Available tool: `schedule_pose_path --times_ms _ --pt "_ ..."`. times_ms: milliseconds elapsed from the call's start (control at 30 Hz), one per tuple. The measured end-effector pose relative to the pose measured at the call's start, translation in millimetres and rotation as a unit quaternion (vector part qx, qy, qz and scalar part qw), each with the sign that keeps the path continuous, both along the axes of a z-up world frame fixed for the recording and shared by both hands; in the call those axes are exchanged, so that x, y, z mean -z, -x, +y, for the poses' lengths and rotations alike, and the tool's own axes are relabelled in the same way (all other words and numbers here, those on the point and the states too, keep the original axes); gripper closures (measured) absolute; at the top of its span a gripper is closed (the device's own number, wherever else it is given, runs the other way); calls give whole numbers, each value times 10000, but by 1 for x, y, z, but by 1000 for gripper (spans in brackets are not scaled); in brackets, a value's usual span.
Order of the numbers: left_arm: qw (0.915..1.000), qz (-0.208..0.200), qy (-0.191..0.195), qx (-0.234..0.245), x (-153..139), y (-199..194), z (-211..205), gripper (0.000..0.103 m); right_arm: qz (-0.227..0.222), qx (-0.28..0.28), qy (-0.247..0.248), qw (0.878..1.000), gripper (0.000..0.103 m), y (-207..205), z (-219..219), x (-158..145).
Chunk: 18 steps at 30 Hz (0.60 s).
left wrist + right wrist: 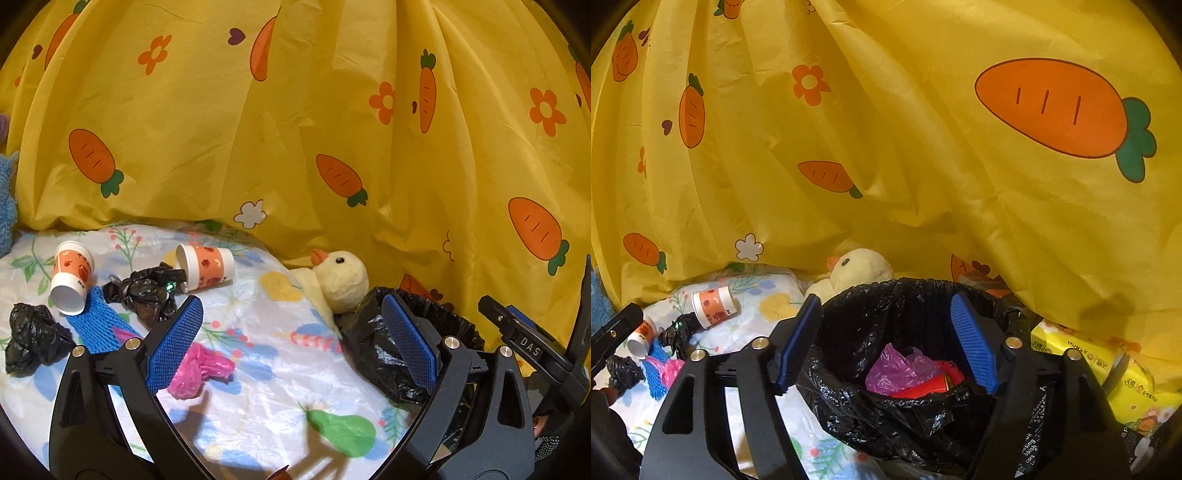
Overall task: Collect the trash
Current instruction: 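Move both tools back over the remaining trash on the table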
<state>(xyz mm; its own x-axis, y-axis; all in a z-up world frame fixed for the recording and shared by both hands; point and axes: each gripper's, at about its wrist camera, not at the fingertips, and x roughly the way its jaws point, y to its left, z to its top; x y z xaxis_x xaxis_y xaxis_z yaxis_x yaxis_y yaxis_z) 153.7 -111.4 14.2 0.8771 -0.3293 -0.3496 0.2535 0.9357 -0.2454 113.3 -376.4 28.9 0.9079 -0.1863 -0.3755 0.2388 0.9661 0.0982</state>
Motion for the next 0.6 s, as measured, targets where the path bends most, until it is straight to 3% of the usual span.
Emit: schedule_pose_path --times_ms 233,600 --pt "9982 92 -330 -490 9 19 37 7 -146 -385 53 9991 15 15 42 2" --pt "9873 202 -420 -1517 13 46 134 7 -5 -1286 93 9916 10 9 130 15"
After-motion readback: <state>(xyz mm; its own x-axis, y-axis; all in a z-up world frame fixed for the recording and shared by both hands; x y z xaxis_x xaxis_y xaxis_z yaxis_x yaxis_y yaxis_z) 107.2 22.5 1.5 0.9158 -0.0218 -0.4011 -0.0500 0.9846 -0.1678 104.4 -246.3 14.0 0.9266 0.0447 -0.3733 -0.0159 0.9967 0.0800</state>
